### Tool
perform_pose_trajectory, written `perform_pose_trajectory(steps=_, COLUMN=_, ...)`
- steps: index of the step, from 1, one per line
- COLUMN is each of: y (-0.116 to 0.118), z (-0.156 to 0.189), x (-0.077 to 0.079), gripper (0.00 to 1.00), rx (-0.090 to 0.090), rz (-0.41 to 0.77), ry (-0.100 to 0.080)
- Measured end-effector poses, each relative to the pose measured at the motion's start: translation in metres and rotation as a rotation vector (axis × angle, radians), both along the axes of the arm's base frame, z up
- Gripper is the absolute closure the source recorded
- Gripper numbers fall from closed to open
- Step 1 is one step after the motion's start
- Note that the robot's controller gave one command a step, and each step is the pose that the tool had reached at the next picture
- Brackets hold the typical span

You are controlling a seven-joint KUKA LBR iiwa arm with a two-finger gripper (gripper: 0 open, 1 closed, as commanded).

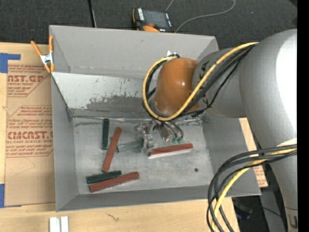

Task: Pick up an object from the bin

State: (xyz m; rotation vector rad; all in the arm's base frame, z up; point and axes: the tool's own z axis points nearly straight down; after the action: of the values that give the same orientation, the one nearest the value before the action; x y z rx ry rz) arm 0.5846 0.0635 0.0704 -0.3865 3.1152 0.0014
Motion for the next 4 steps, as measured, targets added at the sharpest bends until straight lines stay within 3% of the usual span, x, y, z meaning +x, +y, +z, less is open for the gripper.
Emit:
perform_pose_trajectory(steps=1, y=-0.049, z=0.090, x=-0.087, gripper=1.00, rx=-0.003, rz=0.041, ry=0.000)
perform_pose_trajectory(steps=2, y=-0.047, z=0.086, x=-0.085, gripper=0.00, rx=-0.001, rz=0.044, ry=0.003)
perform_pose_trajectory(steps=3, y=-0.075, z=-0.005, x=-0.046, gripper=0.00, rx=-0.001, rz=0.120, ry=0.005)
perform_pose_trajectory(steps=4, y=-0.073, z=-0.001, x=-0.045, gripper=1.00, rx=0.000, rz=0.120, ry=0.001)
